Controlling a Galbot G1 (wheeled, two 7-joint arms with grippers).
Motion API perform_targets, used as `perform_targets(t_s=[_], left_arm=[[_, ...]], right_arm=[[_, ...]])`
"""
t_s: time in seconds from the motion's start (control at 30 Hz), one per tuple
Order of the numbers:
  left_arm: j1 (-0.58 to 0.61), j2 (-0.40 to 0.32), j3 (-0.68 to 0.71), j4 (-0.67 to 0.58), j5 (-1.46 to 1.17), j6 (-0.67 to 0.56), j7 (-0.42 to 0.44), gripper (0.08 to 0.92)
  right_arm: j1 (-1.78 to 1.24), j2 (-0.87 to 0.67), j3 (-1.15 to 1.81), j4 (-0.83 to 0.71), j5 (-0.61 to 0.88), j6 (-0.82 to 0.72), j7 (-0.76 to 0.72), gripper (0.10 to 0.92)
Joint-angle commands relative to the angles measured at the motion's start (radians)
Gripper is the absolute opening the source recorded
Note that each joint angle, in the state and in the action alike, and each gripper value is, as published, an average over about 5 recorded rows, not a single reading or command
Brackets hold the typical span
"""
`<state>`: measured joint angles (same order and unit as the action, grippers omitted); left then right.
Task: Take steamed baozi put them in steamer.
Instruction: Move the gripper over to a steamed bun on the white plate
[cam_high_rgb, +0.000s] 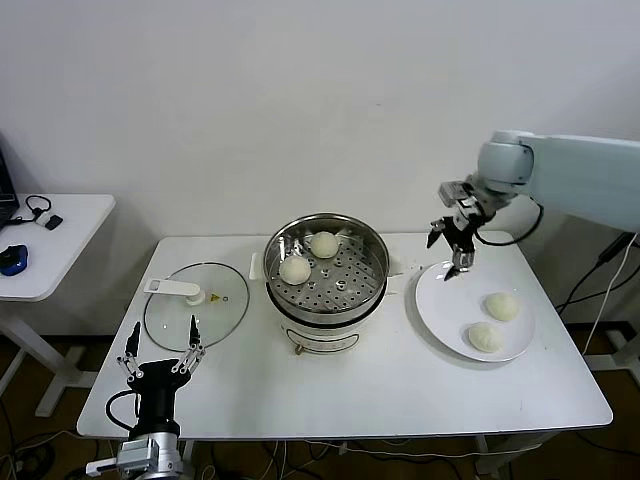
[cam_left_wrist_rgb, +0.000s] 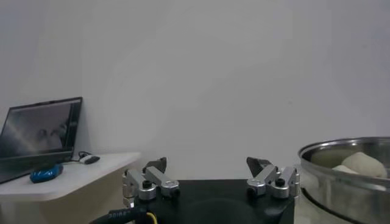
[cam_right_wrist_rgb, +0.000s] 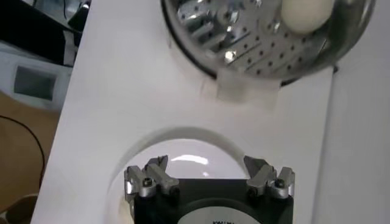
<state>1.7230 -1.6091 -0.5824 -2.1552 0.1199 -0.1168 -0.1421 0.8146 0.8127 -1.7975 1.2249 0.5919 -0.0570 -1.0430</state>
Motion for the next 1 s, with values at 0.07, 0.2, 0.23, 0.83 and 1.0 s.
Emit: perform_targets(t_s=[0.07,0.2,0.23,0.83,1.0], left_arm=[[0.002,-0.049,-0.002,0.015,0.022,-0.005,-0.005,0.823],[0.003,-0.049,-0.003,0.018,0.025,-0.007,-0.006,0.823],[0.004,-0.049,-0.004,0.019,0.025,-0.007,-0.006,0.823],[-0.002,-0.049,-0.001,0.031,0.028,-0.010,-0.006,0.823],[-0.001,-0.049,-0.003,0.035,0.028,-0.014,-0.006,0.823]], right_arm=[[-0.299,-0.196,0.190,-0.046,-0.203,0.064,-0.012,0.823],[-0.367,-0.199,0.246,-0.084,-0.237,0.076,-0.013,0.823],[-0.377,-0.198,0.253,-0.091,-0.242,0.079,-0.014,0.823],[-0.478,-0.185,0.327,-0.166,-0.294,0.084,-0.014,0.823],[-0.511,-0.170,0.357,-0.201,-0.304,0.084,-0.012,0.823]])
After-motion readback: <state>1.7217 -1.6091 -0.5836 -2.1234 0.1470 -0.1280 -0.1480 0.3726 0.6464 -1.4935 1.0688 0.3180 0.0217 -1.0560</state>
